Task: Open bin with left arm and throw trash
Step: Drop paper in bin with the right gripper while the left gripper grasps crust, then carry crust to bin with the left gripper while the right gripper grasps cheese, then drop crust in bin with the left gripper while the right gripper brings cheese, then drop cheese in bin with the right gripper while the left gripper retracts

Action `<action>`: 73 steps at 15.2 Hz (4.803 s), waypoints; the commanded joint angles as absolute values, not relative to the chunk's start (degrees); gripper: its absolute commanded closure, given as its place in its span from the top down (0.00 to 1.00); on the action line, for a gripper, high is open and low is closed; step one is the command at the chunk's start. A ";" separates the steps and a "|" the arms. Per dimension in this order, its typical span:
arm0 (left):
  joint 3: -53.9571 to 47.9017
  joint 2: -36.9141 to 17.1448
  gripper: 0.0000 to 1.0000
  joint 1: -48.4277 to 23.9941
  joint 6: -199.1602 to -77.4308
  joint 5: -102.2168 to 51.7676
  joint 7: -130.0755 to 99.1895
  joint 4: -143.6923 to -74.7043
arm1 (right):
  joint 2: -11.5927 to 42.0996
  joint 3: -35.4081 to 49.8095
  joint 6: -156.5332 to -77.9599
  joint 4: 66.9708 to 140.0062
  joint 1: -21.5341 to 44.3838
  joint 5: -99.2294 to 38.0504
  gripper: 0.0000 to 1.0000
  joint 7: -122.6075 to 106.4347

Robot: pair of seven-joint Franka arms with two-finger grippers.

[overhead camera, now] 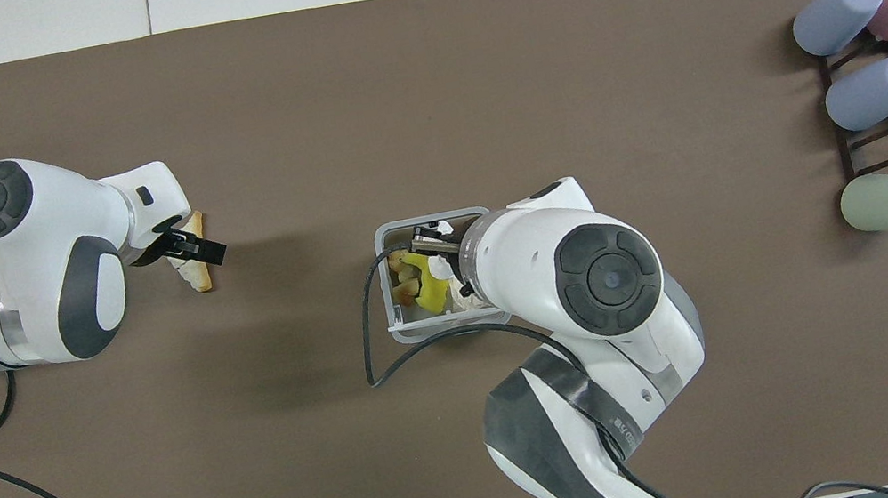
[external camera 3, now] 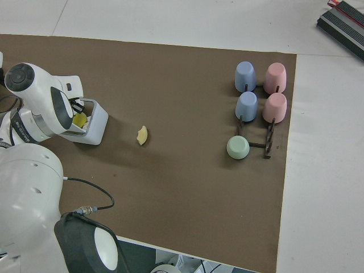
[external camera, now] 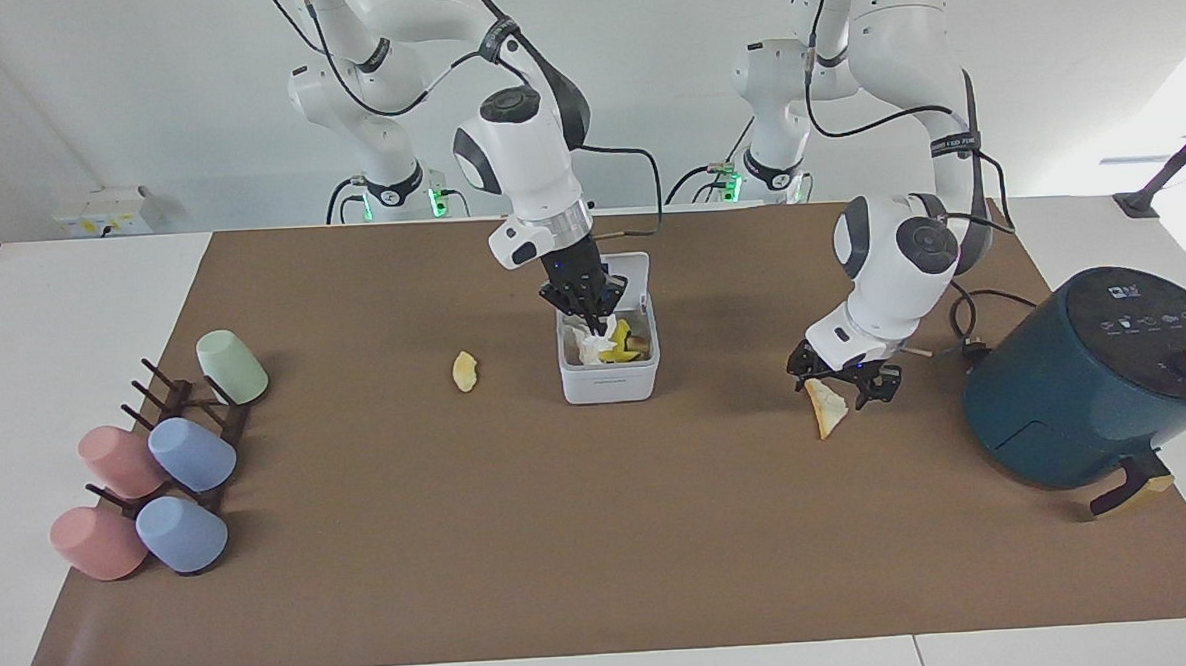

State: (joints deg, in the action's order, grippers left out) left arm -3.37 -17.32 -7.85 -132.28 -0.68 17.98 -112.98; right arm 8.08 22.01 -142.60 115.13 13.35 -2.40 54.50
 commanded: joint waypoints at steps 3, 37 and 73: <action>-3.43 -19.95 0.97 -6.24 -136.84 0.97 18.63 -112.68 | 8.26 22.15 -139.93 113.73 12.39 -2.38 1.00 54.05; -4.22 -20.39 0.00 -18.18 -112.67 -8.26 -15.27 -90.09 | 9.32 21.88 -138.69 130.43 -3.69 8.61 0.13 19.16; -3.43 -7.92 1.00 -3.62 -106.10 -8.00 0.68 -96.94 | 10.37 24.79 -129.81 103.79 10.01 -4.04 0.00 42.71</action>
